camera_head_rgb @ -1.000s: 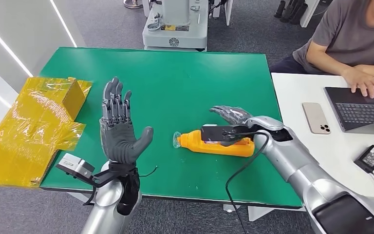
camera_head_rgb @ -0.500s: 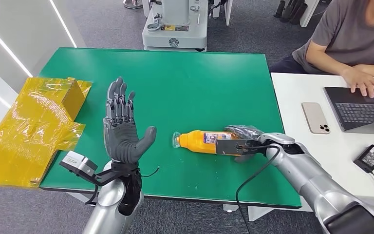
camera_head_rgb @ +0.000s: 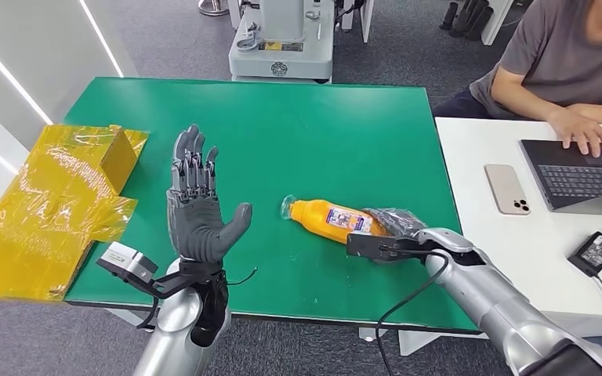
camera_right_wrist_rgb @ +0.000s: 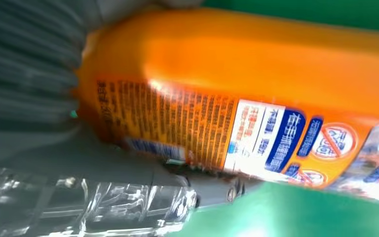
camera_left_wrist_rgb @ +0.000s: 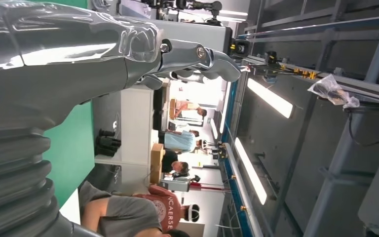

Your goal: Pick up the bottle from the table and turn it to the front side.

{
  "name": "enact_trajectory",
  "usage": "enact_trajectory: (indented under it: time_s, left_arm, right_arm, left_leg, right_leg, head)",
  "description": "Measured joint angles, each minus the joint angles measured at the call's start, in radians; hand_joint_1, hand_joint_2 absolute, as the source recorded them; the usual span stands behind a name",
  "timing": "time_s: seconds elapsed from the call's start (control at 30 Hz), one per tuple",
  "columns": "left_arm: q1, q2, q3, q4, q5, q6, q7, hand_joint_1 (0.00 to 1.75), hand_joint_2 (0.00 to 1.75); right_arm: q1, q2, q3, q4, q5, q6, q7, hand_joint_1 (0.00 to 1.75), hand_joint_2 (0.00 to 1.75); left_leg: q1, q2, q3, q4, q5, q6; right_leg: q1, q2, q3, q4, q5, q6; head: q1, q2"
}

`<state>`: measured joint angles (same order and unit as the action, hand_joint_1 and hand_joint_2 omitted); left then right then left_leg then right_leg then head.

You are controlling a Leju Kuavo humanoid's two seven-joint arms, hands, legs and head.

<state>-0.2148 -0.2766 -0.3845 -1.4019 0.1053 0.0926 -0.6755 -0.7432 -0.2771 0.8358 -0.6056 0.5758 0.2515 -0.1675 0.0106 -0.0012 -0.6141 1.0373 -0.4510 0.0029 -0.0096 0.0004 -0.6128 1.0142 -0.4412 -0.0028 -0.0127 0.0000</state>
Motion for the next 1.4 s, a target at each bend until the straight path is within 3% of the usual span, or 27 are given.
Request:
enact_trajectory:
  time_s: [0.93, 1.0, 1.17, 1.27, 1.4]
  left_arm:
    - [0.0, 0.008, 0.0, 0.0, 0.0, 0.001, 0.002, 0.0, 1.75]
    - [0.001, 0.008, 0.0, 0.0, 0.0, 0.009, -0.004, 0.0, 1.75]
    - [0.01, 0.01, 0.0, -0.003, 0.001, 0.04, -0.018, 0.0, 1.75]
    - [0.01, 0.011, 0.0, -0.003, 0.027, 0.039, -0.009, 0.0, 1.75]
    - [0.011, 0.013, 0.0, 0.003, 0.14, -0.03, 0.039, 0.0, 1.75]
  right_arm:
    - [0.053, -0.005, -0.021, -0.054, 0.028, -0.11, -0.021, 1.75, 1.75]
    - [0.071, 0.002, -0.033, -0.071, 0.045, -0.199, -0.031, 1.75, 1.75]
    - [0.121, 0.076, -0.133, -0.166, 0.126, -0.578, -0.028, 1.75, 1.75]
    - [0.155, 0.12, -0.198, -0.236, 0.143, -0.702, -0.03, 1.75, 1.75]
    - [0.226, 0.168, -0.279, -0.313, 0.12, -0.857, -0.056, 1.75, 1.75]
  left_leg:
    - [0.0, 0.0, 0.0, 0.0, 0.0, 0.0]
    - [0.0, -0.001, -0.001, 0.0, 0.0, 0.0]
    - [0.0, 0.001, -0.001, 0.0, 0.0, 0.0]
    - [0.0, -0.001, -0.001, -0.001, 0.0, 0.0]
    - [0.0, -0.002, -0.002, -0.001, 0.0, 0.0]
  right_leg:
    - [0.0, 0.0, 0.001, 0.0, 0.0, 0.0]
    - [0.0, -0.001, 0.001, 0.0, 0.0, 0.0]
    - [0.0, 0.002, -0.002, 0.001, 0.0, 0.0]
    - [0.0, -0.001, -0.001, 0.001, 0.0, 0.0]
    - [0.0, -0.002, -0.001, 0.001, -0.001, 0.0]
  head:
    - [0.0, 0.0]
    - [0.0, 0.0]
    - [0.0, 0.0]
    - [0.0, 0.0]
    - [0.0, 0.0]
